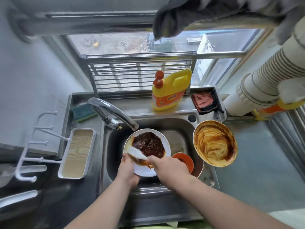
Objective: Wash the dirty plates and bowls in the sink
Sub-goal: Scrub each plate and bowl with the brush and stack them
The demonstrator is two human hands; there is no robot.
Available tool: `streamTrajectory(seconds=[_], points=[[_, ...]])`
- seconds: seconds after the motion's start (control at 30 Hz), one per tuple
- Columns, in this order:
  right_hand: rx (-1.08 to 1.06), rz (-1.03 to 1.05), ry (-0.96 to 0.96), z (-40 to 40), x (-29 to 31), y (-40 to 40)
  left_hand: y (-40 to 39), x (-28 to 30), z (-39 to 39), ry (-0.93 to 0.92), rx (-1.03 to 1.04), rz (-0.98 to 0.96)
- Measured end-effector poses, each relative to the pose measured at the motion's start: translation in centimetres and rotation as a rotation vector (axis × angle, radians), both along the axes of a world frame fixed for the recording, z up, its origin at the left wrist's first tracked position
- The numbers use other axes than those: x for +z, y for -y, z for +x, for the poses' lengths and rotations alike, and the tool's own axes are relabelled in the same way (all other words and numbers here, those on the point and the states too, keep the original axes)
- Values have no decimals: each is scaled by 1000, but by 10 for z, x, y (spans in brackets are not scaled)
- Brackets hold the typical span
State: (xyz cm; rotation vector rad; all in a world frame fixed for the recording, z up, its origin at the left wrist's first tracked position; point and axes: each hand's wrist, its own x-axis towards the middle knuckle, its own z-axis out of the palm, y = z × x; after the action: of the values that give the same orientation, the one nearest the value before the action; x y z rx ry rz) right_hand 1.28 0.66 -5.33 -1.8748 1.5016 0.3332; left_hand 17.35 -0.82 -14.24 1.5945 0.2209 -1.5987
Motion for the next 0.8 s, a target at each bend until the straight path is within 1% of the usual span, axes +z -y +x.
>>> streamTrajectory(seconds=[0.1, 0.17, 0.2, 0.27, 0.33, 0.43, 0.47, 0.53, 0.6, 0.7, 0.77, 0.8], points=[[-84, -25, -120, -3, -7, 34, 0, 7, -15, -39, 88, 56], [-159, 21, -193, -24, -6, 37, 2, 3, -10, -51, 129, 79], [-179, 48, -200, -34, -3, 28, 4, -1, -4, -36, 127, 84], [-205, 118, -158, -40, 1, -3, 8, -10, 7, 12, 74, 96], [-226, 179, -54, -22, 5, -36, 11, -14, 8, 25, 54, 90], [-213, 149, 47, 15, 1, -34, 5, -6, -5, -24, 26, 86], [-212, 111, 48, 21, -6, -20, 3, -4, -9, -61, 9, 89], [-235, 56, -13, 13, -18, 14, -1, -6, -10, -105, 2, 100], [-282, 61, -91, -14, -25, 29, 1, -9, -2, -67, 6, 86], [-306, 107, -96, -42, -16, -12, 12, -15, 15, -19, -42, 91], [-285, 169, -13, -29, -8, -45, 13, -12, 16, -10, -97, 93], [-268, 183, 37, -16, -6, -49, 10, -9, 12, -16, -114, 102]])
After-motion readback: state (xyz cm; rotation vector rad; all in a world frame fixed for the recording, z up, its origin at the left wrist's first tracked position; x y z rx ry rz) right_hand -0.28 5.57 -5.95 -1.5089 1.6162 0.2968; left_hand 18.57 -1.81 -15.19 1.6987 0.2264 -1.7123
